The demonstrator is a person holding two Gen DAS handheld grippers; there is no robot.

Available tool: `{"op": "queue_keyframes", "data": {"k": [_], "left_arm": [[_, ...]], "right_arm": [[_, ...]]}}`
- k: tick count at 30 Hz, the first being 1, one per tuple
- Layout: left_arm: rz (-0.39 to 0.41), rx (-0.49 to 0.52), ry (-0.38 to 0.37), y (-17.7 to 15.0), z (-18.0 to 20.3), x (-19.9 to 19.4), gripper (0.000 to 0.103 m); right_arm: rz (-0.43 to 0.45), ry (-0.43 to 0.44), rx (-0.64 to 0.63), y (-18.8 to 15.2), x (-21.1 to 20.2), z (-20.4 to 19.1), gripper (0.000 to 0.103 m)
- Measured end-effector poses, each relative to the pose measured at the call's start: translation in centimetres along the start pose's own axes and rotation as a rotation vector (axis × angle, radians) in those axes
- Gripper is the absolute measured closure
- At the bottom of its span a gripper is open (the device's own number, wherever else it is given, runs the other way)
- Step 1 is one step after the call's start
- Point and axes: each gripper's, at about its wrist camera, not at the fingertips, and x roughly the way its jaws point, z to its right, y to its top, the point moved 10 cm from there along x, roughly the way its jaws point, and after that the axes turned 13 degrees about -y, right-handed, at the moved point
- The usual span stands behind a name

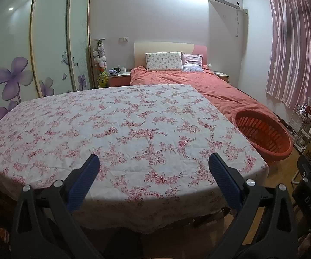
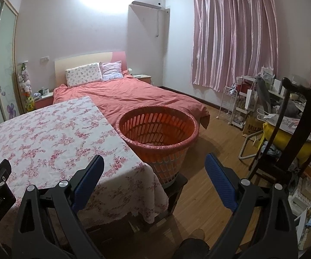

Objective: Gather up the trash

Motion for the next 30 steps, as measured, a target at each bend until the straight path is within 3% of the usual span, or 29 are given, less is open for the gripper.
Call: {"op": "queue_keyframes", "data": {"k": [30], "left_arm": [[-0.016,-0.013,0.003,-0.47,-0.52,0.57,0.004]], "right_arm": [[-0.034,0.008,-0.007,-0.50,0.63,-0.02,0.009]]}}
